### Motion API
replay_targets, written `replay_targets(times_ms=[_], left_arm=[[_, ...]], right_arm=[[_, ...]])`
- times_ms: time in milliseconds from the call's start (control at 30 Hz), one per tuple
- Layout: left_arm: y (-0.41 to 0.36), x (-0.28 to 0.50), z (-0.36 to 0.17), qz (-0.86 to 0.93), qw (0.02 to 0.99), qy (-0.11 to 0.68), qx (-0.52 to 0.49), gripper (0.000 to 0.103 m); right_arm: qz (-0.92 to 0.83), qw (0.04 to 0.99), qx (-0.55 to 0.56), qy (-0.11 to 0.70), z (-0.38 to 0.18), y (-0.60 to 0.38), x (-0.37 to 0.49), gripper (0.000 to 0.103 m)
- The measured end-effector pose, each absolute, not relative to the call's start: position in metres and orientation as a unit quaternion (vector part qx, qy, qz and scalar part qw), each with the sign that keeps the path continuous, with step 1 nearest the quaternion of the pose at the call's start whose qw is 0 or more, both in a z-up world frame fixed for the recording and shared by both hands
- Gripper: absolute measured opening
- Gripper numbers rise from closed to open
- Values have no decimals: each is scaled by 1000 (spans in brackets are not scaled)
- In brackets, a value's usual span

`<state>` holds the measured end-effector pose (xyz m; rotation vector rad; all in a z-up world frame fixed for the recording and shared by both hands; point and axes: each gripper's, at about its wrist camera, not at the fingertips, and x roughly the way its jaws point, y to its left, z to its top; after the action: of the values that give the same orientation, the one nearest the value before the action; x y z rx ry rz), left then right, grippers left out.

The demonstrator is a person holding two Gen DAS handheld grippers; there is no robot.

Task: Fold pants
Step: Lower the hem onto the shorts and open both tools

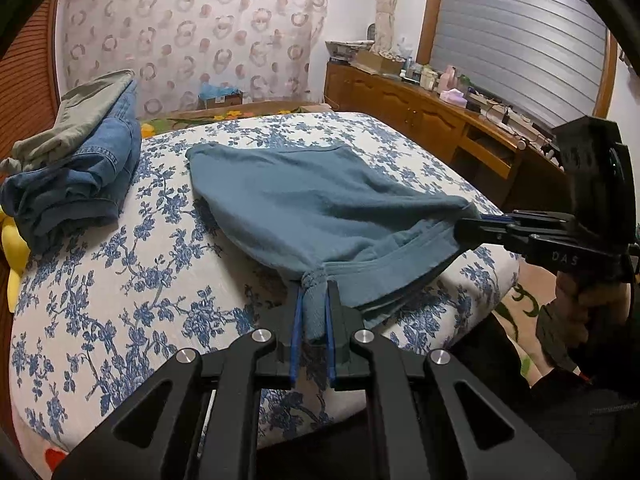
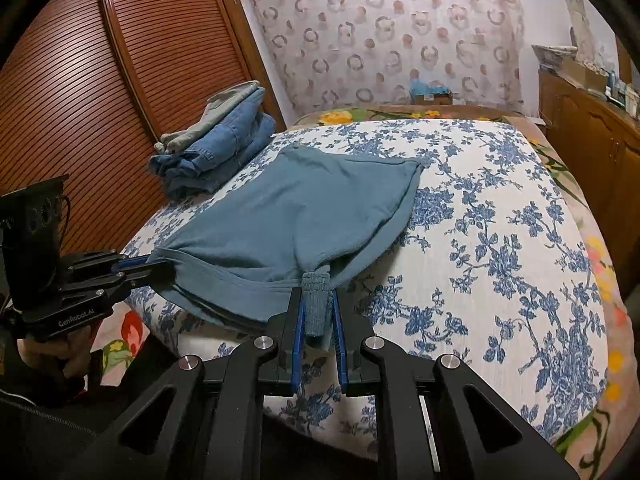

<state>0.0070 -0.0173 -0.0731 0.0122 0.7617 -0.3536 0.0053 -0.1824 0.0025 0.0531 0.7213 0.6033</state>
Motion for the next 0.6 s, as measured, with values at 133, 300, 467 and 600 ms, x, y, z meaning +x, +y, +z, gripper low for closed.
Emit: replay_targets(times_ms=[133, 300, 467, 600], left_arm=[[-18, 5, -71, -173, 914, 368, 6, 11], [-15, 9, -71, -170, 915, 366, 3, 11], [-11, 19, -67, -167, 919, 358, -1, 11], [-8, 37, -59, -166, 923, 346, -2, 11]], right_arm=[[291, 891, 28, 349, 5, -186, 0, 13], [292, 892, 33, 343, 10, -185, 2, 13], [293, 897, 36, 329, 17, -181, 9, 13], [296, 900, 42, 316, 23, -176, 22, 13]])
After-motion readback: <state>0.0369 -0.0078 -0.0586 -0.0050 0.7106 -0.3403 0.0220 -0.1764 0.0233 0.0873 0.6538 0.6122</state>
